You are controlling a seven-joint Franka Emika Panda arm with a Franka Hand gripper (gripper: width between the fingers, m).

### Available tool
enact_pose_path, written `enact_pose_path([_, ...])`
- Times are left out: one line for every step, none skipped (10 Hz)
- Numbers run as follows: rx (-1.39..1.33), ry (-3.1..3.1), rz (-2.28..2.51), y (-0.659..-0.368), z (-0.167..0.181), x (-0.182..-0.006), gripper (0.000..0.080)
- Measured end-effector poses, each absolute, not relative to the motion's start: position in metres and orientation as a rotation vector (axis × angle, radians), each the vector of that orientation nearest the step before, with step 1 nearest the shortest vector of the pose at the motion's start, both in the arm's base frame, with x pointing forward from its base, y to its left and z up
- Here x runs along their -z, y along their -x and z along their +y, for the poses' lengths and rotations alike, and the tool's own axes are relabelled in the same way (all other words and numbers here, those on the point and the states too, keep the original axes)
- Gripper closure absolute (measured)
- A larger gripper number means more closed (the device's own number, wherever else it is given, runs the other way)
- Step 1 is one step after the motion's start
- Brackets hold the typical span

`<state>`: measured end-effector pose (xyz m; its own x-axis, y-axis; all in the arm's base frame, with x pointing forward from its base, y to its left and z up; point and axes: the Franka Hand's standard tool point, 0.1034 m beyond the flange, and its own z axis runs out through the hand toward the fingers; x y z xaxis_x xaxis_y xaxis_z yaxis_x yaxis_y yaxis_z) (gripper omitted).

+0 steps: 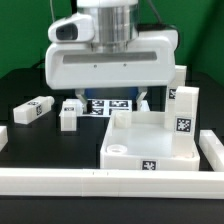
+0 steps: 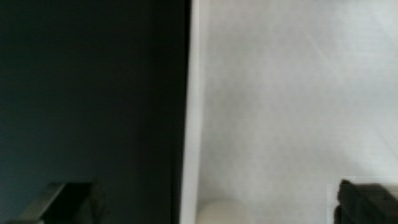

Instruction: Assemble desk

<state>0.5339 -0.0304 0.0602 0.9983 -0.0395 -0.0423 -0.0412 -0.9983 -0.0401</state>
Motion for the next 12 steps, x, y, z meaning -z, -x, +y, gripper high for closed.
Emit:
enact_pose_path([-0.067,3.104,0.064,-0.533,-0.031,-0.054,0.0151])
enact_pose_path([-0.067,3.114,0.065,-0.532,-0.034,-0.046,0.0151])
enact_pose_path([-0.067,3.122,0.067,-0.530,-0.036,-0.039,0.0151])
enact_pose_path([-0.067,3.133,0.067,-0.528,-0.038,-0.029,0.0151])
enact_pose_path([-0.071,3.140,0.065,-0.526,-0.039,-0.022,0.0151])
enact_pose_path([-0.082,3.143,0.065,-0.524,-0.040,-0.016,0.0151])
enact_pose_path([-0.083,3.147,0.066,-0.523,-0.041,-0.013,0.0151])
enact_pose_path([-0.083,3.148,0.064,-0.523,-0.040,-0.012,0.0165])
enact_pose_path([-0.083,3.147,0.064,-0.523,-0.040,-0.012,0.0165])
enact_pose_path([-0.083,3.147,0.065,-0.523,-0.040,-0.012,0.0338])
enact_pose_path([-0.083,3.147,0.065,-0.523,-0.040,-0.012,0.0539])
enact_pose_path([-0.083,3.147,0.064,-0.523,-0.040,-0.012,0.0539])
